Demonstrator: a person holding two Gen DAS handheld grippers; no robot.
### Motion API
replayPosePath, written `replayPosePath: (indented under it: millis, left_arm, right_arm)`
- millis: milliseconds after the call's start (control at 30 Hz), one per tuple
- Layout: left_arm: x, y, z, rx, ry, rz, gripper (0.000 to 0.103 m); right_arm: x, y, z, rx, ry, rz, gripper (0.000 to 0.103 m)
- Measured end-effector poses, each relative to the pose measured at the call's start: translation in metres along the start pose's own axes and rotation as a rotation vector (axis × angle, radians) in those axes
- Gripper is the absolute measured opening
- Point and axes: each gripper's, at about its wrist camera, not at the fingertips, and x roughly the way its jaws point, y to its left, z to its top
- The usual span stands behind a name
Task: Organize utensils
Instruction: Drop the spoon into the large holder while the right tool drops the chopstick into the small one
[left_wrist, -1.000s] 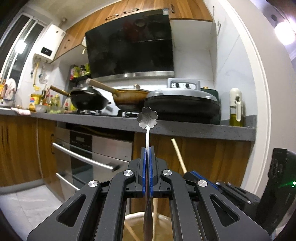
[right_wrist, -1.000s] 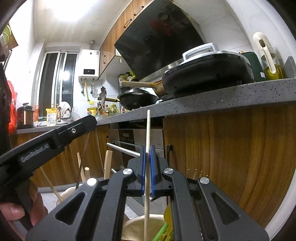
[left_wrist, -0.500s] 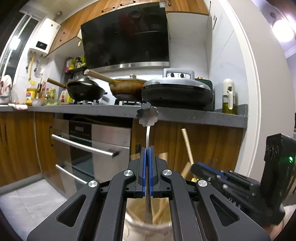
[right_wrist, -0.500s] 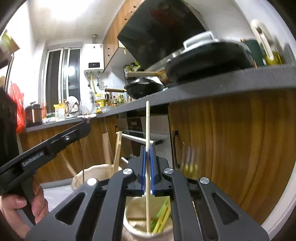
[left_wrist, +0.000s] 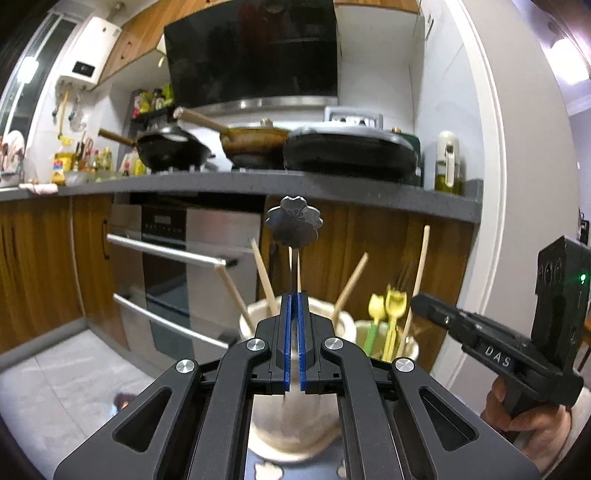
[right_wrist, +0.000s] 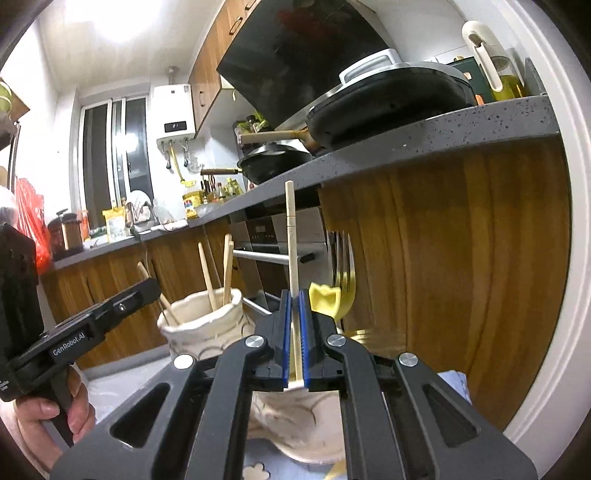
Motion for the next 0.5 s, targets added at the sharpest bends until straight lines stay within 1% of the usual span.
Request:
replayPosePath:
  millis: [133,267,433,500]
  left_arm:
    - [0.001,0.002,-0.008,-0.012,0.027,-0.004,0.004]
    - [0.0,0.005,-0.009,-0.02,0.024,-0.004,0.004]
    - [0.001,0.005,-0.01,-0.021,0.028,-0.001,0.004]
    - [0.0,0.004,-0.009,-0.02,0.031,0.002,0.01]
  right_arm:
    - [0.004,0.0,-0.004,0.004,0.04,0.007,0.005]
    - [0.008,0.005,-0.008,-0.033,0.063,-0.003,0.004]
    - [0.011,0.003,-0.008,-0.03,0.08,-0.013,0.005]
    - [0.011,0.002,-0.008,-0.022,0.086,-0.007,0.005]
